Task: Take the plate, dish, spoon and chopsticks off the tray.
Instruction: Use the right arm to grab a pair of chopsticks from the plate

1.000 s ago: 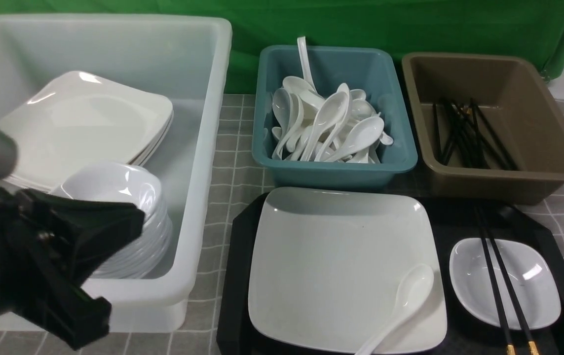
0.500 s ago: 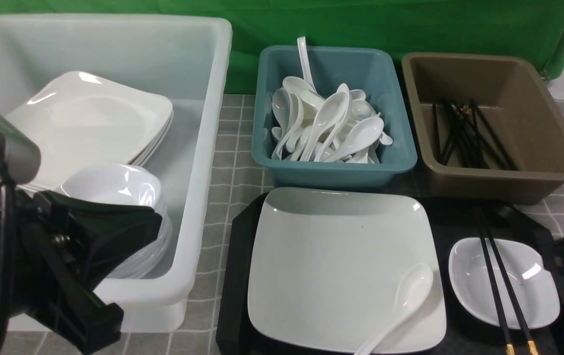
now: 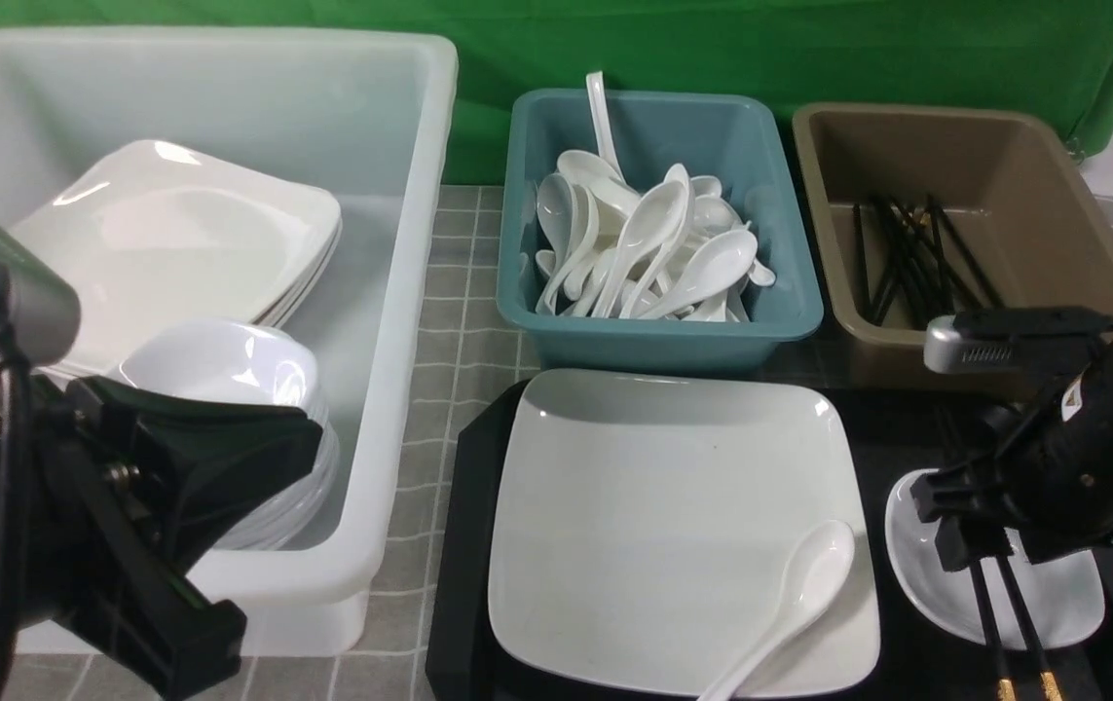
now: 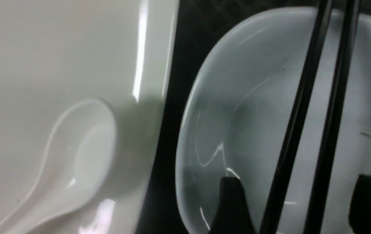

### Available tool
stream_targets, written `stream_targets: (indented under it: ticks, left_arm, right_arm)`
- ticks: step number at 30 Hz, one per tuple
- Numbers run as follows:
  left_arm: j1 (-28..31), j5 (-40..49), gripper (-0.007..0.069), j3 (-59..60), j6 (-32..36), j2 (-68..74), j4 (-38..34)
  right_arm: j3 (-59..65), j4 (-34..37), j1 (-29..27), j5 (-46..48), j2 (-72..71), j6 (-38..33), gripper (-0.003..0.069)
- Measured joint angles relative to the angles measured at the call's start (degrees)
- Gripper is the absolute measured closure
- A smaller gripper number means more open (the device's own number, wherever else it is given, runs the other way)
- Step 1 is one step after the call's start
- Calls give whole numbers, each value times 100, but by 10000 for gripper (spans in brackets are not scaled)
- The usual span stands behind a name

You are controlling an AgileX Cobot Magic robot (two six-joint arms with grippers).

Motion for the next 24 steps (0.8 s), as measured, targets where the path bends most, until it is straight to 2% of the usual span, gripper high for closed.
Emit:
stream_targets:
  ticks: [10, 13, 15, 19, 24]
  left_arm:
    - [-7, -33, 618, 0, 109, 0, 6]
    - [-7, -33, 618, 0, 122, 0, 11]
    - [-7, -33, 618, 0, 125, 0, 11]
    - [-7, -33, 618, 0, 125, 0, 11]
    - [-7, -33, 618, 0, 127, 0, 11]
  right_arm:
    - [-23, -25, -282, -181, 431, -32, 174]
    - [-23, -25, -282, -194, 431, -49, 215]
    - [-23, -25, -282, -200, 431, -49, 308]
    - [-23, -25, -282, -200, 431, -141, 401]
    - [-23, -25, -282, -150, 526, -191, 387]
